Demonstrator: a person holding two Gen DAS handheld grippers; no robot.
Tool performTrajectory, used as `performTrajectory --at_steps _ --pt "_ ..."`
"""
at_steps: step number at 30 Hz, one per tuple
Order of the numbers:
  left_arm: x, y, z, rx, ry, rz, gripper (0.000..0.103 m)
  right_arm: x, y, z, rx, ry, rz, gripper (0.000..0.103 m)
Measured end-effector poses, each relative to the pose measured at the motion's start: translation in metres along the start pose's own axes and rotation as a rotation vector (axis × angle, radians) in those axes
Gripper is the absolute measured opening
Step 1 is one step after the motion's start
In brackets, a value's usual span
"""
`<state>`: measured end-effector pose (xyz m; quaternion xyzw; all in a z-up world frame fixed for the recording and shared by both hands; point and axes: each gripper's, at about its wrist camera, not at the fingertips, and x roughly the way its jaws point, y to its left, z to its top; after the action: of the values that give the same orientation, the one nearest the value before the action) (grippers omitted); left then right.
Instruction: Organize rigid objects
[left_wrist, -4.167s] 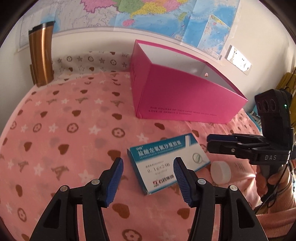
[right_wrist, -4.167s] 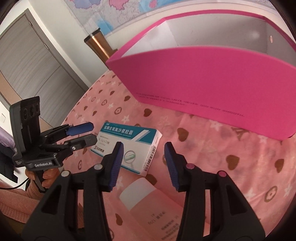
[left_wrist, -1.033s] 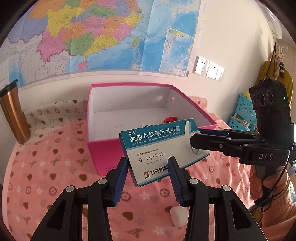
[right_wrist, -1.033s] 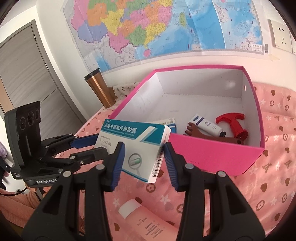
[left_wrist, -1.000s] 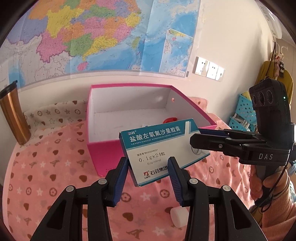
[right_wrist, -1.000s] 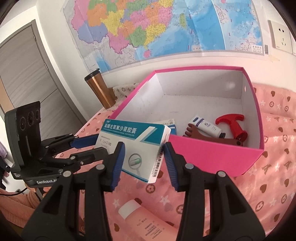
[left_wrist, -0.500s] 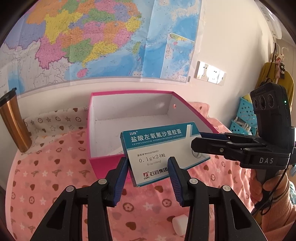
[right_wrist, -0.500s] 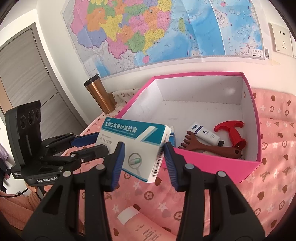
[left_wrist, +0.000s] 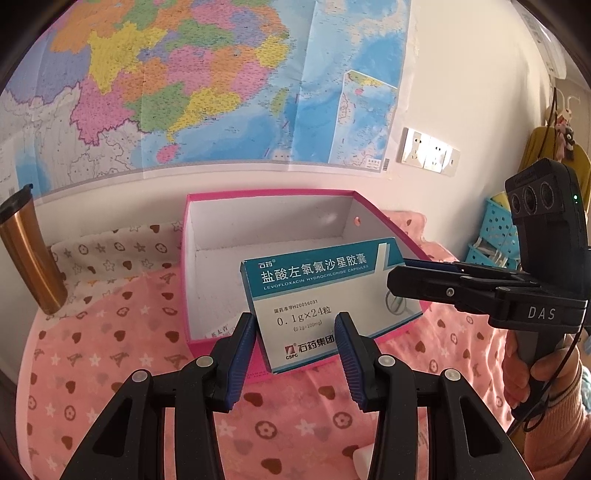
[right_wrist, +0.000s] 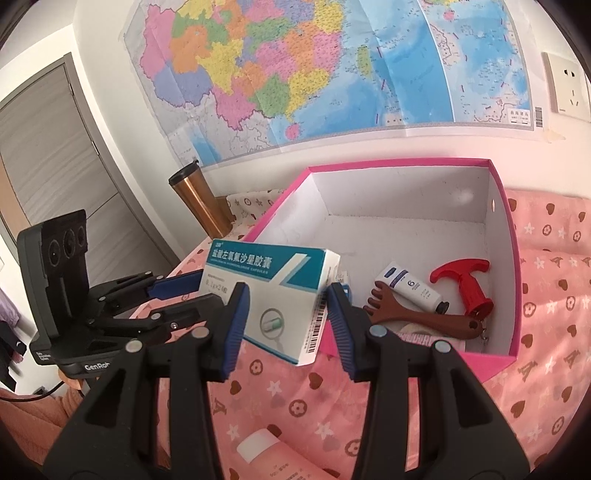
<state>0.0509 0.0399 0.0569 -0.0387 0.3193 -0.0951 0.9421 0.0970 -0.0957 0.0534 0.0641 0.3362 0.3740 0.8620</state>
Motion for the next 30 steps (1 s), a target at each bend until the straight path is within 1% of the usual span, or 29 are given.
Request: performTrajectory --at_steps 14,30 --pt "0.009 0.004 0.009 0.000 0.008 0.005 0.044 0.004 -0.005 0.007 0.013 -0.010 -0.010 0.047" --pt "0.024 0.015 0.022 -0.012 0.025 0.041 0.044 0.019 -0.015 0.021 0.057 -0.008 0.021 0.046"
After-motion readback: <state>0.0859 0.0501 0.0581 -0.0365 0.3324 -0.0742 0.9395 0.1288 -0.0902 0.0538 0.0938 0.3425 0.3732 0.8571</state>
